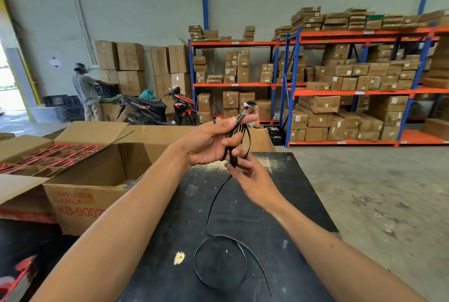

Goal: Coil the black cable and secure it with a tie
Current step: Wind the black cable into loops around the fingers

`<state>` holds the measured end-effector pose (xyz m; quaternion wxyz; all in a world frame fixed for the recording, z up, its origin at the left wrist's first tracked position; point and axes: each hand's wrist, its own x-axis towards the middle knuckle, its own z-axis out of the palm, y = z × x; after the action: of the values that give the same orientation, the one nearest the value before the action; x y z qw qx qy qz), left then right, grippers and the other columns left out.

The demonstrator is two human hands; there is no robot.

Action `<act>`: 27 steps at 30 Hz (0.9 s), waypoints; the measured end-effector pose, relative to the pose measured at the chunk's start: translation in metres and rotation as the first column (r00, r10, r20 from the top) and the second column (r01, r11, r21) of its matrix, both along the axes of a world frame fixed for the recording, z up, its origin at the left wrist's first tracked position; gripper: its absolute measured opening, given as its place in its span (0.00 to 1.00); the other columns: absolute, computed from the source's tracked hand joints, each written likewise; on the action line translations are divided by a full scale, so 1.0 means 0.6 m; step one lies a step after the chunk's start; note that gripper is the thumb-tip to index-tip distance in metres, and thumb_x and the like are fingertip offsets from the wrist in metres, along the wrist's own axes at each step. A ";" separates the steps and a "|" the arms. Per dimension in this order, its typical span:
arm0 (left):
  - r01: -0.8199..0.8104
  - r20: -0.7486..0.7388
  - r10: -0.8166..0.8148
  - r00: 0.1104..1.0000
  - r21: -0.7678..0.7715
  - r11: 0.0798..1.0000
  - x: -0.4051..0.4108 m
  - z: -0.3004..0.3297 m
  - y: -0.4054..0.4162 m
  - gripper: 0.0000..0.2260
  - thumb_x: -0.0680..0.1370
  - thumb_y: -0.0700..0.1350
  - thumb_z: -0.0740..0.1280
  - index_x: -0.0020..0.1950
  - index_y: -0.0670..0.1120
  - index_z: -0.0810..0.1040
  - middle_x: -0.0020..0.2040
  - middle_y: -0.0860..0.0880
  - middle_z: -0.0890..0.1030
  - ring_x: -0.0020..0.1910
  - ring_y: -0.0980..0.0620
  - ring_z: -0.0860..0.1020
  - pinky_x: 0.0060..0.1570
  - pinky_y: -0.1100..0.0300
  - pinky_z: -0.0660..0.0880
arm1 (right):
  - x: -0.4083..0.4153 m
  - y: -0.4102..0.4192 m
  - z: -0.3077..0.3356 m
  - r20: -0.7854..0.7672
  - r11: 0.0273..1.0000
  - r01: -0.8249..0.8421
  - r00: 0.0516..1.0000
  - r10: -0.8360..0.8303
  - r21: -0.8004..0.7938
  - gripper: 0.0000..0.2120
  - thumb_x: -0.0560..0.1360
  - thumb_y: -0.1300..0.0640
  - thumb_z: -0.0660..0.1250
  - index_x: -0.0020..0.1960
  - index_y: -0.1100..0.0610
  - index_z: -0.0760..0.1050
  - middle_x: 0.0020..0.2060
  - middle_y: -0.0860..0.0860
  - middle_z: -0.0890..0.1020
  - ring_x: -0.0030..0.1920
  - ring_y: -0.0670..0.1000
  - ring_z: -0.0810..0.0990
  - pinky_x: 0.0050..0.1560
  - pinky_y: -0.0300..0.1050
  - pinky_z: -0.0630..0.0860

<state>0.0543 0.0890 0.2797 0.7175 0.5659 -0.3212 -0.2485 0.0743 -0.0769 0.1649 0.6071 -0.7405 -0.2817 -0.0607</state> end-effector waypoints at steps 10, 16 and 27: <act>-0.145 -0.054 0.146 0.988 0.028 0.989 0.017 -0.005 -0.002 0.21 0.84 0.53 0.53 0.78 0.53 0.64 0.72 0.41 0.74 0.72 0.34 0.69 0.66 0.30 0.66 | -0.046 0.018 -0.042 -0.017 0.954 0.067 0.997 -0.076 -0.291 0.17 0.83 0.40 0.50 0.56 0.41 0.76 0.33 0.43 0.77 0.33 0.39 0.75 0.39 0.40 0.72; -0.234 -0.154 0.243 0.958 0.072 0.970 0.030 -0.015 0.042 0.24 0.81 0.56 0.57 0.77 0.53 0.66 0.78 0.45 0.65 0.76 0.35 0.61 0.67 0.25 0.59 | -0.083 -0.022 -0.036 0.247 0.858 0.104 0.969 0.027 -0.503 0.16 0.83 0.43 0.52 0.54 0.46 0.77 0.26 0.37 0.76 0.29 0.41 0.73 0.35 0.39 0.66; -0.050 -0.317 0.137 0.939 0.268 0.962 0.025 -0.099 0.069 0.24 0.82 0.55 0.54 0.78 0.53 0.63 0.81 0.46 0.59 0.78 0.36 0.56 0.71 0.26 0.51 | -0.064 -0.110 0.161 0.649 0.806 0.294 0.748 0.140 -0.514 0.15 0.76 0.42 0.66 0.50 0.50 0.85 0.35 0.44 0.84 0.35 0.44 0.80 0.37 0.49 0.80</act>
<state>0.0695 0.1306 0.2204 0.6934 0.6185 -0.1332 -0.3450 0.0358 -0.1431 0.2616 0.2056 -0.8316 -0.4491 -0.2541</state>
